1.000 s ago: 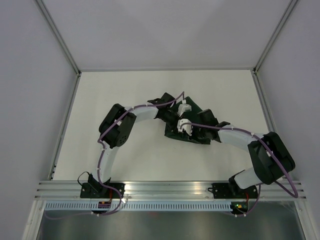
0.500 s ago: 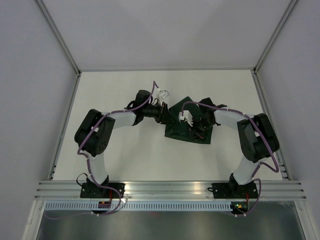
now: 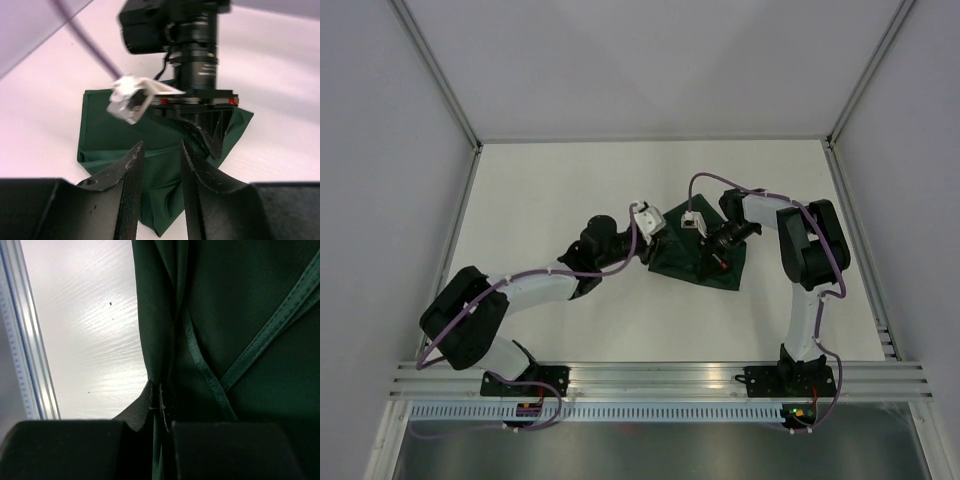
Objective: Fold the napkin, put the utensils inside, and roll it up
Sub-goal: Roll the napkin at the center of the board.
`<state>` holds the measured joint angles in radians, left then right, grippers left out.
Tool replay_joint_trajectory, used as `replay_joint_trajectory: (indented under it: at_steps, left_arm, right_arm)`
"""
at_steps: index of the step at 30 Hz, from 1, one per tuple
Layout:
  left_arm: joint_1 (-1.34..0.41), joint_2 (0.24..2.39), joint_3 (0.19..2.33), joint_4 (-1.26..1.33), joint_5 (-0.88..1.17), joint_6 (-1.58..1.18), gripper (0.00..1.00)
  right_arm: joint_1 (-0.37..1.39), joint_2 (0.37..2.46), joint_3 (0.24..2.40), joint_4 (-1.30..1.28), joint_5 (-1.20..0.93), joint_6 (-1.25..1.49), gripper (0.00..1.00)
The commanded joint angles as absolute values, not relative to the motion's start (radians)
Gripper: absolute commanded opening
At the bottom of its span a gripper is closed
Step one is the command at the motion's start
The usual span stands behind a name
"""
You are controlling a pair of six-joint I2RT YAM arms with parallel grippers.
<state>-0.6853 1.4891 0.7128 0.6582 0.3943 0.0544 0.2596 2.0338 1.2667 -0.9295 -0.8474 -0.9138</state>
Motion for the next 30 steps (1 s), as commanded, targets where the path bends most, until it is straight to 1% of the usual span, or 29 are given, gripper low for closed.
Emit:
replay_joint_trajectory:
  at_steps: [1,2,7,11,13,14,17,21,26,30]
  left_arm:
    - [-0.827,1.502,0.71,0.654,0.127,0.455,0.41]
    - [-0.88,1.52,0.716,0.65,0.098,0.541,0.42]
    - [-0.981,1.653,0.752,0.65,0.017,0.696,0.45]
    - [-1.032,1.738,0.758,0.655,0.003,0.849,0.51]
    - [-1.051,1.761,0.746,0.69,-0.021,0.886,0.54]
    - [-1.052,1.778,0.739,0.709,-0.018,0.911,0.57]
    - [-1.057,1.805,0.738,0.724,-0.005,0.942,0.61]
    - [-1.061,1.831,0.744,0.687,0.044,0.982,0.61]
    - [-1.06,1.845,0.761,0.651,0.08,0.963,0.61]
    - [-1.062,1.87,0.785,0.62,0.094,0.956,0.57]
  right_arm:
    - [0.255,2.141,1.287,-0.965,-0.802,-0.991,0.02]
    - [0.252,2.152,1.295,-0.98,-0.805,-0.991,0.02]
    - [0.235,2.198,1.331,-1.015,-0.815,-0.999,0.01]
    - [0.226,2.206,1.335,-1.014,-0.801,-0.988,0.01]
    - [0.219,2.212,1.338,-1.011,-0.795,-0.985,0.01]
    - [0.216,2.215,1.339,-1.017,-0.795,-0.991,0.01]
    - [0.207,2.226,1.344,-1.028,-0.792,-0.997,0.01]
    - [0.198,2.246,1.367,-1.052,-0.802,-1.008,0.01]
    - [0.193,2.26,1.385,-1.074,-0.805,-1.014,0.01]
    - [0.19,2.26,1.382,-1.077,-0.801,-1.02,0.01]
